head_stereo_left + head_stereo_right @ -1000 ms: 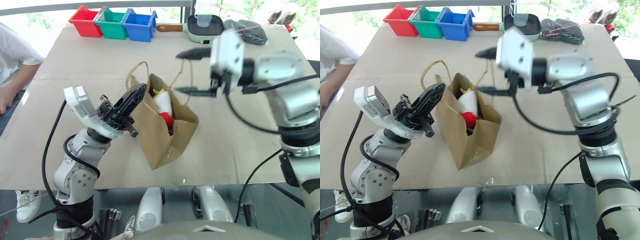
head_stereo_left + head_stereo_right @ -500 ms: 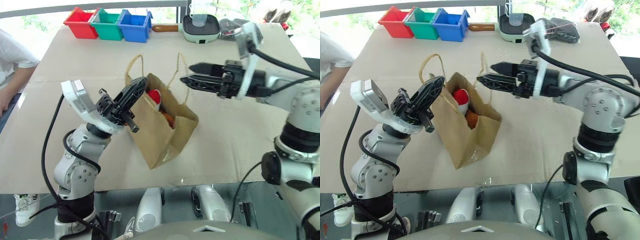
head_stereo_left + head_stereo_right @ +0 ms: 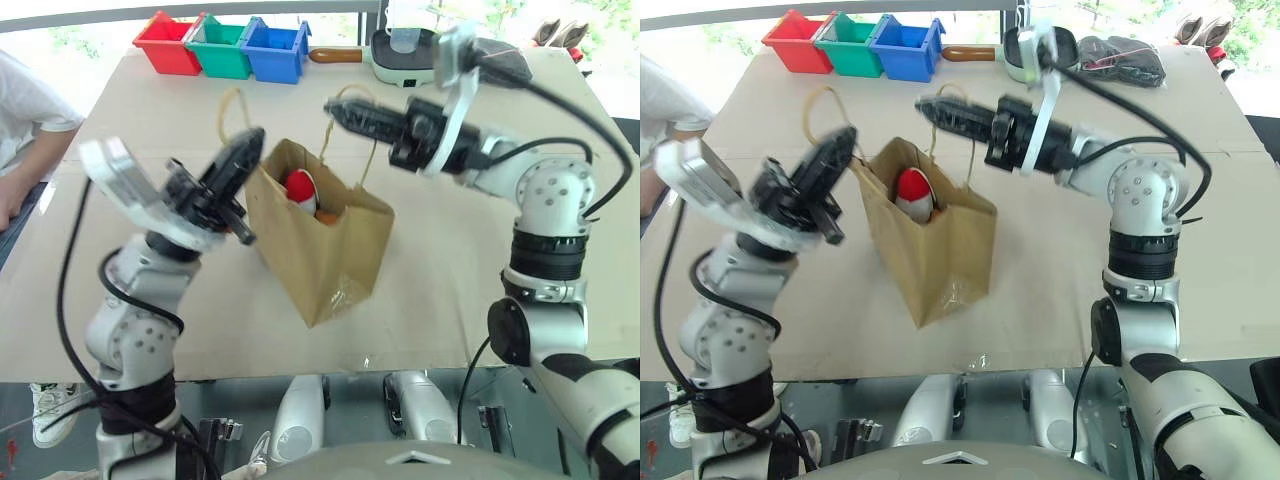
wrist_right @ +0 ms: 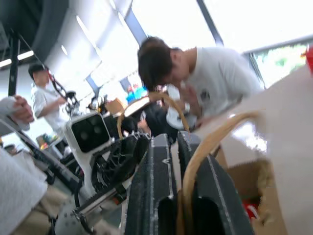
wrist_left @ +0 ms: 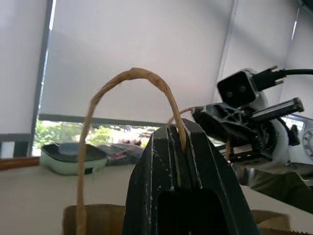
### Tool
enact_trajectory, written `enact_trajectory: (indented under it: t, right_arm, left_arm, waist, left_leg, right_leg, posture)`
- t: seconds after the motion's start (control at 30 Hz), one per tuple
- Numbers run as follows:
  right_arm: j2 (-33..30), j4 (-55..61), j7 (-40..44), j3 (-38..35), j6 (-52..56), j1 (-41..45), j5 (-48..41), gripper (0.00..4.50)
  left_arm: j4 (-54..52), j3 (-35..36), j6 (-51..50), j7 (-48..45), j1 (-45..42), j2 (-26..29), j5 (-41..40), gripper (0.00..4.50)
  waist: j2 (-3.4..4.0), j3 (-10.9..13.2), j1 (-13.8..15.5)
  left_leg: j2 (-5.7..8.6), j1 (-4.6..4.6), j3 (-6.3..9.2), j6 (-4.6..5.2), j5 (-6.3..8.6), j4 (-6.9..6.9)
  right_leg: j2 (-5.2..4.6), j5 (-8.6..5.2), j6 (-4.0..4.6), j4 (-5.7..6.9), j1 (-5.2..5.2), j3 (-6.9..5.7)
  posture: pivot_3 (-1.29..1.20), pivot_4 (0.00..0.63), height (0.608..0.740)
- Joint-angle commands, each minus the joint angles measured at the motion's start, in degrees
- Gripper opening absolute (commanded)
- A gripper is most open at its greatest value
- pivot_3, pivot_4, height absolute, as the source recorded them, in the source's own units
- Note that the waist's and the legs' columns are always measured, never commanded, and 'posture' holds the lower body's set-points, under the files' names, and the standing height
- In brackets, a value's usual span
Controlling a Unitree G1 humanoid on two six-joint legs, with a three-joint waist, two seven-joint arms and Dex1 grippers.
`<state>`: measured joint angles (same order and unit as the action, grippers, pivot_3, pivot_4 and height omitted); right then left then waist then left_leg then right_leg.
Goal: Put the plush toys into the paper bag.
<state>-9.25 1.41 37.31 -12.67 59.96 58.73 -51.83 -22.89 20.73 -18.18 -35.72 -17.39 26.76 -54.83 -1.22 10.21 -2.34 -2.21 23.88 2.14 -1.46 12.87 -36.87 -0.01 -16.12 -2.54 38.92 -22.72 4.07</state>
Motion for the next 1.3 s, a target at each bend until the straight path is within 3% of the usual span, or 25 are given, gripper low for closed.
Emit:
enact_trajectory:
  t: [0.03, 0.13, 0.3, 0.47, 0.57, 0.63, 0.7, 0.73, 0.77, 0.83, 1.0, 1.07, 1.1, 1.17, 1.2, 1.3]
  right_arm:
    - [-2.1, 3.1, -2.2, -1.8, -3.5, 5.5, -0.8, 0.07]
    - [-4.1, 5.6, -4.7, -0.7, -3.8, 6.3, 0.2, 0.07]
    - [-4.9, 9.8, -7.6, 3.0, -4.9, -0.7, 2.7, 0.07]
    - [-8.8, 8.2, -6.8, 11.0, -11.9, -11.8, 14.0, 0.07]
    - [-10.9, 10.3, -4.6, 10.9, -11.8, -14.9, 13.3, 1.27]
    - [-13.1, 13.4, -3.7, 10.6, -10.8, -16.0, 12.4, 2.52]
    - [-18.0, 18.8, -0.7, 9.0, -6.6, -17.5, 8.3, 3.39]
    - [-20.2, 21.1, 0.3, 7.8, -4.6, -18.4, 5.9, 3.39]
    - [-22.1, 22.8, 0.8, 6.5, -2.7, -19.1, 3.4, 3.45]
    - [-25.5, 25.5, 1.4, 4.4, 0.0, -20.4, -0.2, 3.45]
    - [-30.3, 28.1, 0.4, 1.1, 2.6, -23.2, -4.2, 3.45]
    - [-32.1, 29.2, 0.5, 3.6, -0.3, -27.0, 0.3, 2.93]
    - [-32.3, 29.2, 0.2, 4.6, -1.4, -28.0, 1.7, 2.71]
    - [-31.7, 28.7, -0.3, 10.7, -6.0, -30.6, 8.1, 1.83]
    - [-31.5, 28.5, -0.2, 12.7, -7.7, -31.3, 10.3, 1.68]
    - [-27.3, 25.3, -1.8, 18.4, -12.8, -31.6, 16.4, 0.24]
  left_arm:
    - [4.3, 1.5, 1.4, -1.2, -5.0, 1.5, 0.5, 0.00]
    - [11.2, -1.1, 2.3, -3.5, -9.9, 2.0, 5.4, 0.00]
    - [23.9, -6.4, 5.2, -7.5, -16.3, 2.5, 14.8, 0.00]
    - [37.4, -13.5, 14.2, -16.3, -19.3, 2.4, 25.6, 0.00]
    - [37.8, -11.6, 11.6, -19.3, -19.1, 1.8, 21.9, 0.00]
    - [36.6, -10.7, 11.0, -21.0, -18.4, 2.5, 20.8, 0.00]
    - [33.9, -8.6, 8.7, -23.1, -16.3, 4.2, 18.1, 0.00]
    - [32.0, -7.5, 6.5, -23.7, -14.9, 5.0, 16.2, 0.00]
    - [30.1, -6.5, 4.4, -24.1, -13.6, 5.7, 14.4, 0.74]
    - [26.5, -5.4, 1.2, -23.1, -11.1, 6.7, 12.4, 1.37]
    - [16.9, -3.2, -6.0, -18.5, -4.3, 7.8, 8.7, 3.57]
    - [10.8, -4.2, -11.5, -16.8, 0.7, 9.0, 6.5, 4.47]
    - [9.1, -4.6, -13.8, -16.4, 2.1, 9.6, 5.5, 4.50]
    - [5.9, -6.3, -15.4, -10.6, 4.8, 9.4, 9.2, 4.50]
    - [5.1, -6.7, -15.9, -8.6, 5.4, 9.2, 10.1, 4.50]
    - [3.6, -8.7, -20.4, -8.4, 6.2, 10.4, 8.9, 4.50]
  waist:
    - [-0.02, 0.0, 0.0]
    - [-0.02, 0.0, 0.3]
    - [-0.03, 0.0, 0.0]
    - [-0.02, 0.0, 0.0]
    - [-0.03, 0.0, -0.1]
    - [-0.03, 0.0, -0.1]
    - [-0.03, 0.0, -0.1]
    - [-0.03, 0.0, -0.1]
    - [-0.03, 0.0, -0.1]
    - [-0.03, 0.0, 0.0]
    - [-0.04, 0.0, 0.1]
    - [-0.12, -0.1, 0.2]
    - [-0.12, -0.1, 0.1]
    - [-0.10, -0.1, 0.1]
    - [-0.10, -0.1, 0.1]
    - [-0.10, -0.1, 0.0]
  left_leg:
    - [0.00, 0.00, -0.01, 0.00, 0.00, 0.02]
    - [0.02, 0.04, 0.00, 0.00, 0.00, 0.03]
    - [0.02, 0.04, -0.01, 0.00, 0.00, 0.06]
    - [0.02, 0.03, -0.04, 0.00, 0.00, 0.10]
    - [0.02, 0.16, -0.13, 0.00, 0.00, 0.11]
    - [-0.02, 0.40, -0.08, -0.01, -0.01, 0.08]
    - [-0.02, 0.50, -0.01, -0.01, -0.01, 0.06]
    - [-0.03, 0.58, 0.02, -0.01, -0.01, 0.06]
    - [-0.04, 0.67, 0.03, -0.01, -0.01, 0.04]
    - [-0.04, 0.71, 0.04, 0.00, -0.01, 0.02]
    - [-0.03, 0.76, 0.10, 0.00, 0.00, -0.21]
    - [-0.02, 0.78, 0.09, 0.01, 0.00, -0.27]
    - [-0.02, 0.76, 0.08, 0.01, 0.00, -0.27]
    - [-0.02, 0.76, 0.09, 0.01, 0.00, -0.27]
    - [-0.02, 0.72, 0.09, 0.01, 0.00, -0.27]
    - [-0.04, 0.71, 0.11, 0.00, 0.00, -0.30]
  right_leg:
    - [0.00, 0.00, 0.00, -0.04, 0.00, 0.00]
    - [-0.02, 0.00, 0.00, -0.05, -0.01, -0.02]
    - [-0.02, 0.00, 0.00, -0.06, -0.01, -0.01]
    - [-0.01, 0.00, 0.00, -0.05, -0.07, 0.01]
    - [-0.04, 0.00, 0.00, -0.06, -0.20, 0.08]
    - [-0.02, 0.00, 0.01, 0.02, -0.44, 0.06]
    - [-0.01, 0.01, 0.01, 0.06, -0.54, 0.00]
    - [-0.02, 0.01, 0.01, 0.05, -0.59, -0.01]
    - [-0.03, 0.01, 0.01, 0.00, -0.62, -0.02]
    - [-0.06, 0.00, 0.01, -0.04, -0.62, -0.05]
    - [-0.06, 0.01, -0.01, 0.05, -0.60, -0.10]
    - [-0.08, 0.01, -0.02, 0.02, -0.57, -0.09]
    - [-0.08, 0.01, -0.02, 0.01, -0.55, -0.08]
    - [-0.07, 0.00, -0.02, 0.03, -0.56, -0.08]
    - [-0.06, 0.00, -0.02, 0.05, -0.56, -0.07]
    - [0.02, 0.00, -0.02, 0.09, -0.57, -0.07]
  posture:
    - [0.00, 0.150, 0.740]
    - [0.00, 0.150, 0.740]
    - [0.00, 0.150, 0.740]
    - [0.00, 0.150, 0.740]
    - [0.00, 0.150, 0.740]
    - [0.00, 0.150, 0.740]
    - [0.00, 0.150, 0.740]
    - [0.00, 0.150, 0.740]
    - [0.00, 0.150, 0.740]
    - [0.00, 0.150, 0.740]
    - [0.00, 0.150, 0.740]
    - [0.00, 0.150, 0.740]
    - [0.00, 0.150, 0.740]
    - [0.00, 0.150, 0.740]
    - [0.00, 0.150, 0.740]
    - [0.00, 0.150, 0.740]
